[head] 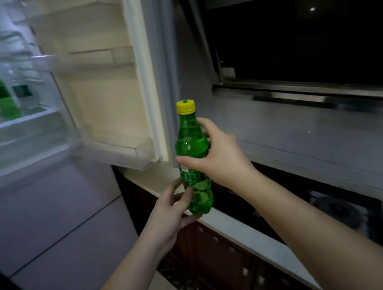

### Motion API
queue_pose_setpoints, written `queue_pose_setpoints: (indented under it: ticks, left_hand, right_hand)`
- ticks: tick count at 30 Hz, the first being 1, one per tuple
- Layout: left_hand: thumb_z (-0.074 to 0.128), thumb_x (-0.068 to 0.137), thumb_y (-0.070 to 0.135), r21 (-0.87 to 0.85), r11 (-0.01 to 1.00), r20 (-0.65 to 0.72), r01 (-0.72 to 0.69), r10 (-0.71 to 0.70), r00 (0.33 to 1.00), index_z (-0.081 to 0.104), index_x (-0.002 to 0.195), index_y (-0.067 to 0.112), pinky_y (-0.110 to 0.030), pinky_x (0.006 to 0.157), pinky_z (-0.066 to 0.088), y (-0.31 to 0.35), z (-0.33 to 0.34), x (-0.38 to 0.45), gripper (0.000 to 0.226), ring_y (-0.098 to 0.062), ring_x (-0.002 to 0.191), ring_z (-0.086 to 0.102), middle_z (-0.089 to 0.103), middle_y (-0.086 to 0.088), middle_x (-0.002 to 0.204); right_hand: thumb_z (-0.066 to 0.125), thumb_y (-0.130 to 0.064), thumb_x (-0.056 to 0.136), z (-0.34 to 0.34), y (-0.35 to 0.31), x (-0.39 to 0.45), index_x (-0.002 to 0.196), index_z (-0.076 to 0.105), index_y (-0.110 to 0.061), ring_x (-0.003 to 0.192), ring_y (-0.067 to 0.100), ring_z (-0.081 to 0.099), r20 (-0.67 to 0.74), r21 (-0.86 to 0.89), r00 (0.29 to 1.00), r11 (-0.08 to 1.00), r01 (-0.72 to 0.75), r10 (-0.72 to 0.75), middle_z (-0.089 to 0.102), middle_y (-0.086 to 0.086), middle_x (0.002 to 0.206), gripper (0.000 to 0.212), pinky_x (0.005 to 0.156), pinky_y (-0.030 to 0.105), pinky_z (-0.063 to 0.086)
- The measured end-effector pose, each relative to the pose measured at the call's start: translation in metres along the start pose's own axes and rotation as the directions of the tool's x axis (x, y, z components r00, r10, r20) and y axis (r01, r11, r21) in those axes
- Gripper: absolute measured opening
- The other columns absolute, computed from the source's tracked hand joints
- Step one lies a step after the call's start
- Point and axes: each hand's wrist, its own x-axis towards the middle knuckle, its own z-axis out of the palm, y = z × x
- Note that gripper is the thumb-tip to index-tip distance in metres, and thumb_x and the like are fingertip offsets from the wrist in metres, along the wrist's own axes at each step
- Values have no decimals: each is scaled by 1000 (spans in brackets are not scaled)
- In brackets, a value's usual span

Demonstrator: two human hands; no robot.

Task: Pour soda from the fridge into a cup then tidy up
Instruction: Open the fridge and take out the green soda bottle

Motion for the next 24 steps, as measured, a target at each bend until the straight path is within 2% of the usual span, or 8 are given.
queue_pose_setpoints:
  ticks: [5, 8, 11, 14, 17, 24]
  left_hand:
    - [66, 80, 32, 19, 999, 142, 40, -42, 989, 62, 115, 33, -45, 84, 57, -20, 51, 5, 36, -22, 104, 69, 66, -13, 117]
    - [64, 86, 29, 39, 997, 217, 74, -81, 973, 58, 126, 26, -47, 85, 57, -34, 87, 8, 41, -23, 105, 68, 67, -12, 118]
    - [63, 89, 23, 43, 994, 272, 98, -106, 956, 57, 128, 20, -44, 80, 58, -49, 125, 8, 39, -24, 104, 68, 65, -14, 120]
    - [62, 92, 19, 52, 992, 345, 119, -130, 930, 56, 131, 17, -46, 81, 58, -64, 167, 4, 39, -25, 106, 68, 65, -12, 121]
    - [65, 88, 24, 77, 987, 422, 143, -162, 892, 53, 133, 18, -51, 86, 56, -79, 211, -6, 47, -28, 108, 67, 67, -13, 120]
    - [66, 86, 26, 97, 981, 522, 168, -194, 831, 58, 127, 19, -49, 84, 57, -115, 314, -35, 42, -30, 112, 65, 63, -16, 125]
  right_hand:
    - [80, -53, 64, -47, 24, -27, 129, 40, -43, 100, 8, 61, -97, -73, 993, 995, -71, 63, 62, -15, 111, 77, 84, 38, 55]
    - [80, -50, 65, -80, 39, -46, 130, 40, -42, 101, 10, 61, -165, -98, 981, 988, -119, 102, 62, -14, 111, 77, 86, 39, 54]
    - [80, -50, 65, -114, 56, -68, 130, 40, -42, 102, 10, 61, -220, -115, 965, 978, -173, 145, 62, -15, 111, 76, 86, 39, 53]
    - [80, -50, 66, -150, 71, -94, 131, 40, -42, 102, 10, 61, -280, -120, 943, 969, -218, 178, 62, -14, 112, 76, 87, 39, 53]
    - [81, -46, 66, -190, 84, -121, 132, 41, -41, 102, 9, 61, -328, -127, 920, 955, -268, 214, 61, -15, 112, 77, 88, 38, 53]
    - [80, -49, 65, -281, 116, -187, 132, 40, -41, 102, 10, 62, -439, -164, 865, 924, -345, 245, 62, -14, 114, 79, 87, 37, 54]
